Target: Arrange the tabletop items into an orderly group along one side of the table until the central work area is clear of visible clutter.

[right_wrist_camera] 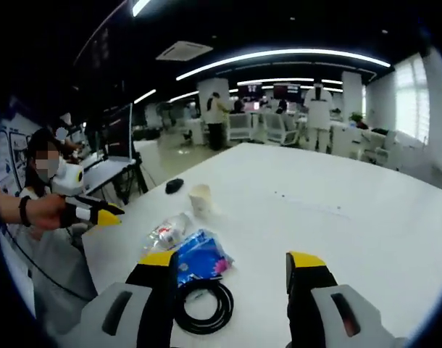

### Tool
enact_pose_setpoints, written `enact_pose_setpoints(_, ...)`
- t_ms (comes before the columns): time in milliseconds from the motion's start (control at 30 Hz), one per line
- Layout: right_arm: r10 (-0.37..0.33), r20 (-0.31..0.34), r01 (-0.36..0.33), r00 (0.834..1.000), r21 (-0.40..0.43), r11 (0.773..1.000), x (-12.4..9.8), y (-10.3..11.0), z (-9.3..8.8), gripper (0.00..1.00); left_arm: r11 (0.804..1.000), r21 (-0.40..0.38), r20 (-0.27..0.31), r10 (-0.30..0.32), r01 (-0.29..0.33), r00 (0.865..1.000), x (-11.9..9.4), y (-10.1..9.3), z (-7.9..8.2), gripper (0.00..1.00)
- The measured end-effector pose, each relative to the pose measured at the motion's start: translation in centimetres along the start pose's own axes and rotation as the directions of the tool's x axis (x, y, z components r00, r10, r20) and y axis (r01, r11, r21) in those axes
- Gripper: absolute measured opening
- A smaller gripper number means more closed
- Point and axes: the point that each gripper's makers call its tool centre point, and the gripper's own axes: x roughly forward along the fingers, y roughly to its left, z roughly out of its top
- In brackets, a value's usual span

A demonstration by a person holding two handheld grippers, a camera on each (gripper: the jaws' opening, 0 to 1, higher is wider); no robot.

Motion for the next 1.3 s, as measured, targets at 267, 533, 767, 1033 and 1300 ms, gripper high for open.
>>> enact_pose_setpoints(267,-0.009,0.021,0.008,1.000,0.033,0.999,-1.6,0.6,-0.6,0.63,1.000,-0.001,-0.017,0.002,-0.002,1.000,0.6,-0.6,0.2,0.45)
enact_pose_setpoints(533,-0.002,0.010,0.002,1.000,0.056,0.998,-2.5,0.9,-2.2,0.63,1.000,-0.003,-0.023,0.012,-0.012,1.000,1.3,-0.4,0.9,0.45)
enact_pose_setpoints(767,-0.003,0.000,0.003,1.000,0.061,0.998,-3.1,0.8,-2.7,0.63,1.000,-0.012,-0.032,0.026,-0.026,0.999,2.2,-0.2,1.0,0.45)
enact_pose_setpoints(1033,-0.020,0.000,0.019,1.000,0.069,0.997,-4.3,-0.3,-3.2,0.63,0.998,-0.039,-0.054,0.037,-0.039,0.998,3.4,-0.8,0.6,0.45)
enact_pose_setpoints(1300,-0.027,0.002,0.027,1.000,0.080,0.996,-4.3,-0.5,-3.1,0.62,0.996,-0.062,-0.088,0.065,-0.071,0.994,4.3,-0.5,0.0,0.46)
